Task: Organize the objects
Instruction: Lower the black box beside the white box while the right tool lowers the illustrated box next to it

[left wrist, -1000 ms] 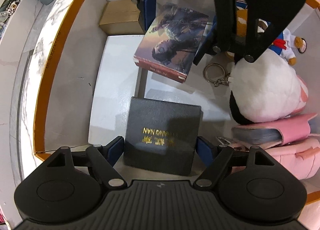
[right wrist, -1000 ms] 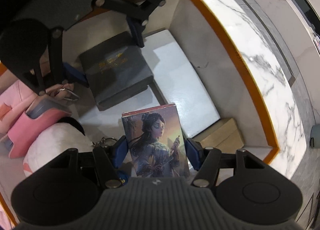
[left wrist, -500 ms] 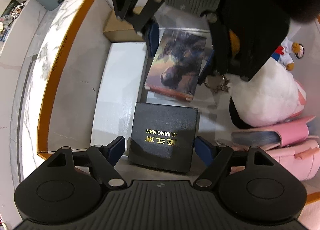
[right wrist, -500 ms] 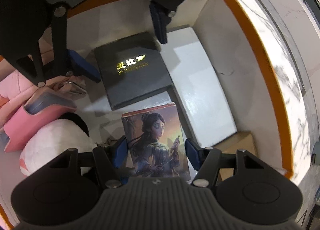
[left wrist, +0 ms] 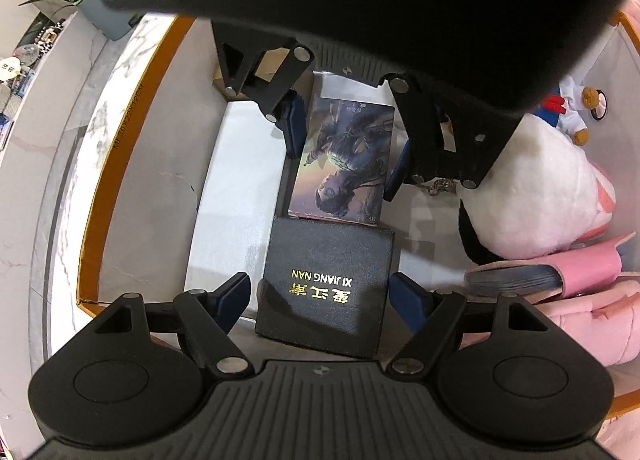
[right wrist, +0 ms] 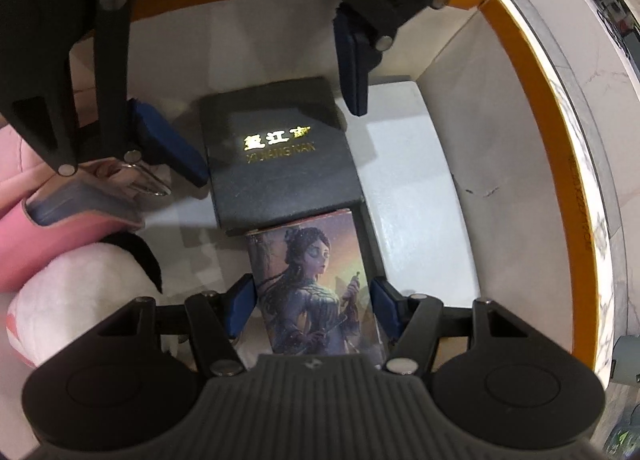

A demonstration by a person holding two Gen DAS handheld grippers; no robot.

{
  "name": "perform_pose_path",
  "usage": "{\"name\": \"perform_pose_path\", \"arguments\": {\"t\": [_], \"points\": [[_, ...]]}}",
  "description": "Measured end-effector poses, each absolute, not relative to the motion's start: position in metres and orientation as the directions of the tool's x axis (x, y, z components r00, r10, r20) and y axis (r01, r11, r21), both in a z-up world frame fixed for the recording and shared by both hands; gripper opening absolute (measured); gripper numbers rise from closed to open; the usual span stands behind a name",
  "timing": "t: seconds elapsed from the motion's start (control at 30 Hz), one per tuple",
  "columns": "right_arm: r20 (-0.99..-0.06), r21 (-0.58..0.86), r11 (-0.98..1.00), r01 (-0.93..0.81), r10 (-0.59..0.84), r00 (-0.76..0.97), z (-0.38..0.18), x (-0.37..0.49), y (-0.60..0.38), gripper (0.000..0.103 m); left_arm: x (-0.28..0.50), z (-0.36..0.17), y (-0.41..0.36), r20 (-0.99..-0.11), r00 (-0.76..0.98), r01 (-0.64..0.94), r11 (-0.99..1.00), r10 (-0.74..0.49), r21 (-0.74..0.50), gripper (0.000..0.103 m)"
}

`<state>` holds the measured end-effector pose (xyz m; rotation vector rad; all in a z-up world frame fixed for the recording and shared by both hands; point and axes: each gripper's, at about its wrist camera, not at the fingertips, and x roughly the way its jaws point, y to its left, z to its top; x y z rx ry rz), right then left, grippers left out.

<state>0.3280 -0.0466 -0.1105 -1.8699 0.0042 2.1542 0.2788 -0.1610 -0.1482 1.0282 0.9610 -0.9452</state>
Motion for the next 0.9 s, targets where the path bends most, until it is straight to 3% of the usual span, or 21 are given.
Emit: {"name": "perform_pose_path", "arguments": {"t": [0.17,0.23,0.33,0.37,0.5,0.7,0.87,0.9], "points": [[-0.968,-0.184,-0.948,-0.258,0.221,-0.123,-0.103,0.335,-0.046,0.069,0.28,-0.149,-0.164,-0.939,0.299,0.934,0.254,-0.169,0.251,0.09],[-0.968,-0.173,-0.94,-0.295,0.217,-0.125,-0.098,0.338,-0.044,0.083,0.28,-0.149,-0.166,-0.939,0.3,0.933,0.257,-0.167,0.252,0.09],[-0.964,-0.206,-0.916,-0.345,0.251,-0.089,-0.094,0.344,-0.041,0.086,0.281,-0.149,-0.167,-0.938,0.303,0.932,0.257,-0.167,0.255,0.089],[-0.967,-0.204,-0.907,-0.367,0.245,-0.066,-0.094,0.346,-0.038,0.085,0.281,-0.149,-0.167,-0.938,0.304,0.932,0.258,-0.167,0.256,0.089],[-0.986,-0.124,-0.873,-0.471,0.163,-0.042,-0.097,0.354,-0.027,0.065,0.282,-0.148,-0.169,-0.94,0.298,0.932,0.26,-0.163,0.251,0.084],[-0.983,-0.161,-0.863,-0.478,0.186,-0.004,-0.097,0.358,-0.028,0.063,0.284,-0.14,-0.167,-0.94,0.299,0.932,0.261,-0.164,0.251,0.083],[-0.985,-0.154,-0.84,-0.52,0.169,0.018,-0.101,0.366,-0.026,0.051,0.285,-0.141,-0.17,-0.941,0.304,0.932,0.251,-0.146,0.262,0.084],[-0.985,-0.154,-0.838,-0.524,0.174,0.012,-0.101,0.366,-0.027,0.043,0.285,-0.142,-0.17,-0.941,0.307,0.932,0.246,-0.141,0.267,0.084]]}}
